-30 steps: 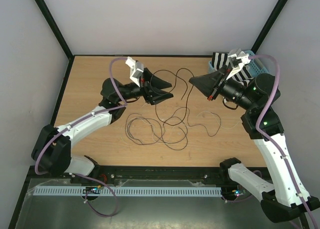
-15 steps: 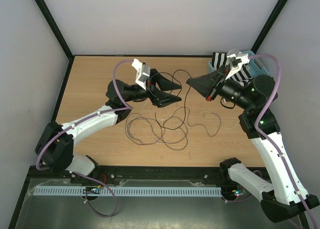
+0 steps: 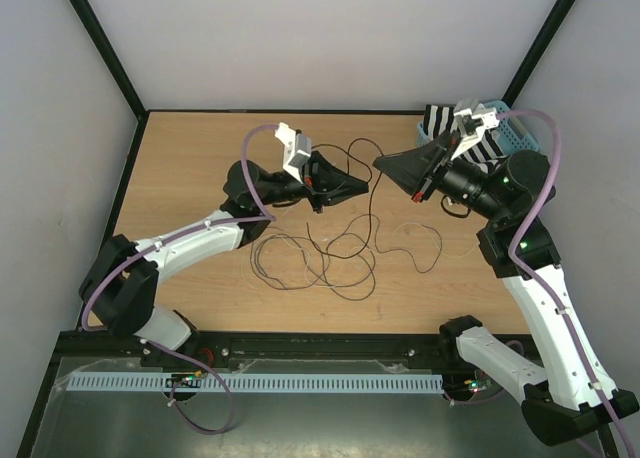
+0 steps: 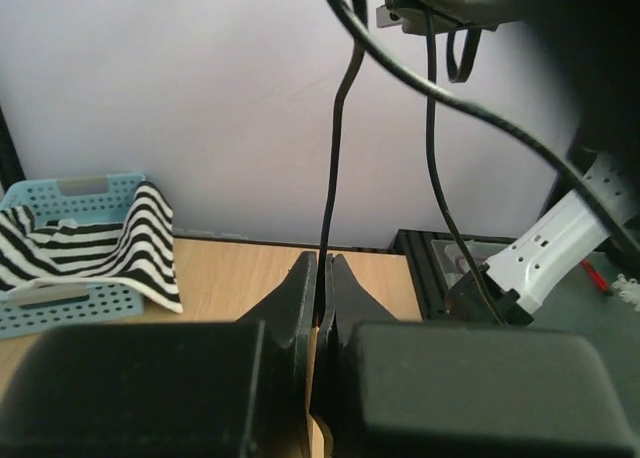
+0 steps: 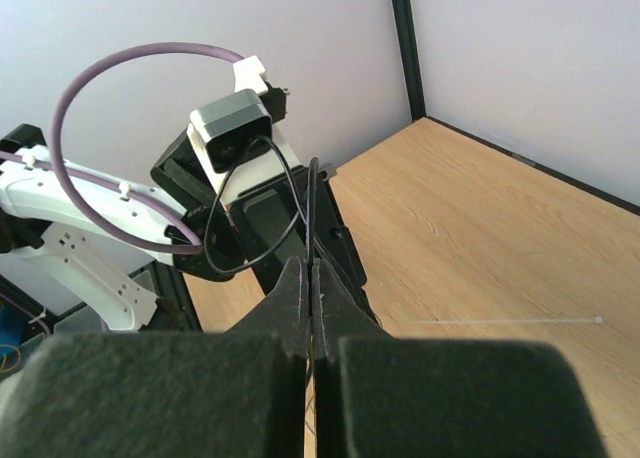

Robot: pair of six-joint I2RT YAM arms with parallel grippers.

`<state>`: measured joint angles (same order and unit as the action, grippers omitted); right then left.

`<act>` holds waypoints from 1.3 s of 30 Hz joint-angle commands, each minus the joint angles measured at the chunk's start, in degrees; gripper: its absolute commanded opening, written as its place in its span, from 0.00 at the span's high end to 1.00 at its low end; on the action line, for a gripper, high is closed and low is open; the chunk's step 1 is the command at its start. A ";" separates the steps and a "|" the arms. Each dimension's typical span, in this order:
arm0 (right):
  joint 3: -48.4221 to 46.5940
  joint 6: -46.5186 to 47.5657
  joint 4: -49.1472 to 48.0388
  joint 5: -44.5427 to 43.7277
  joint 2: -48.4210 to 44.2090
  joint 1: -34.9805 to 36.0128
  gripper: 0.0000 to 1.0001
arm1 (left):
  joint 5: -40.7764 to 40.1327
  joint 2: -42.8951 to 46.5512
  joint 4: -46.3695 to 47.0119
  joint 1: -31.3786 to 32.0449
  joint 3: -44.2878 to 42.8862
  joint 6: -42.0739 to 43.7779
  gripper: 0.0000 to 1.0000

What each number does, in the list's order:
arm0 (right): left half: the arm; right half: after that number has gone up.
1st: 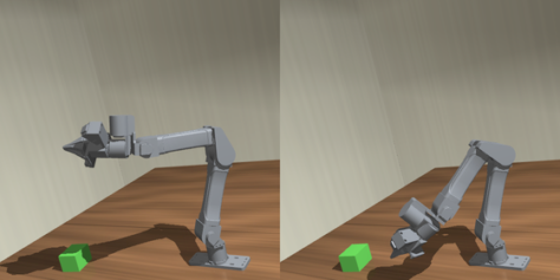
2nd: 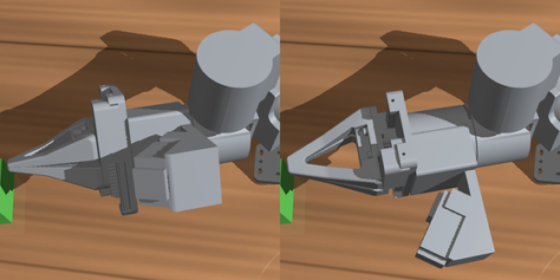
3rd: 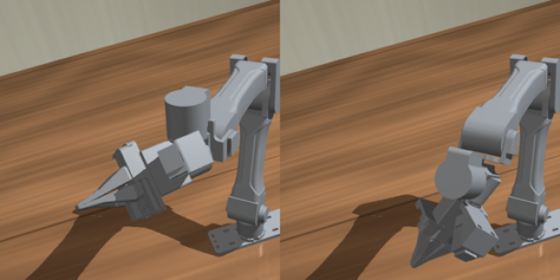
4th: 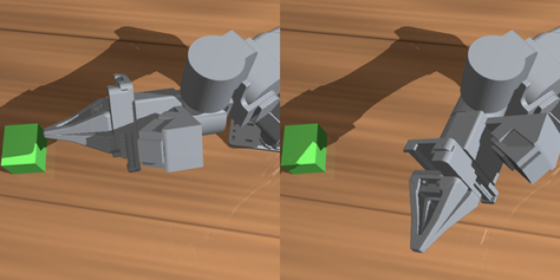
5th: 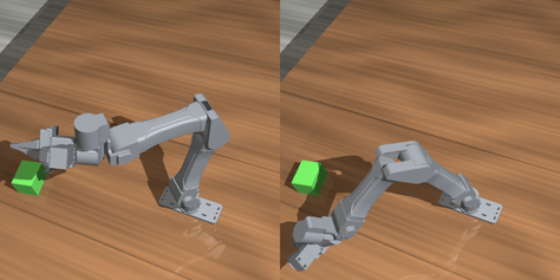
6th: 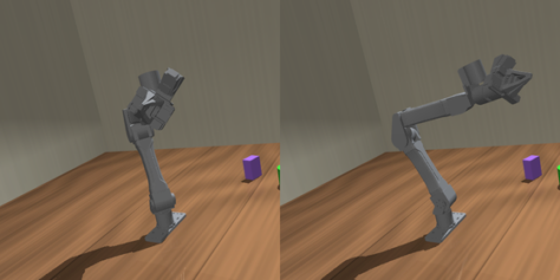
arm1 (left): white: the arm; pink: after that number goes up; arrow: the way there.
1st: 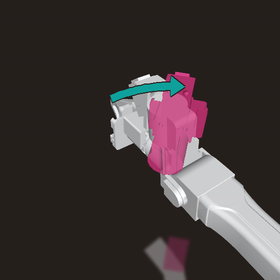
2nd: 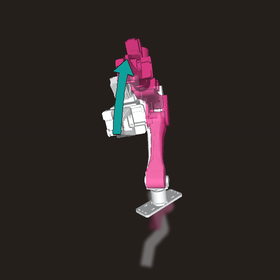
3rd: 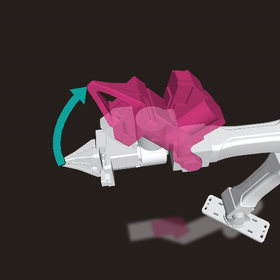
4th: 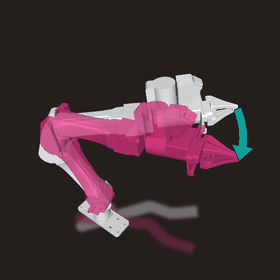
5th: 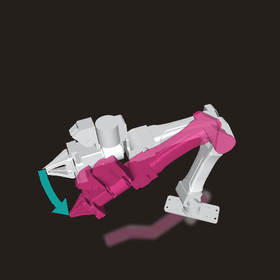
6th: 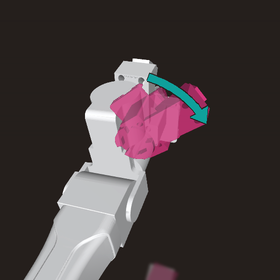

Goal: Zip-tie the wires
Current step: Straighten the cable at the center of the board.

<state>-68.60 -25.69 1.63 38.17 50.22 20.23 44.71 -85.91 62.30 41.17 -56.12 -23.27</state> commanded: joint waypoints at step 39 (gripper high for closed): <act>3.99 29.48 31.33 -73.47 19.03 0.20 1.00 | -55.58 26.41 -85.07 -5.64 6.02 14.61 1.00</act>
<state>-66.85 4.93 31.92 -38.59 67.07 20.62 -11.42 -58.92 -20.03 36.05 -51.53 -6.39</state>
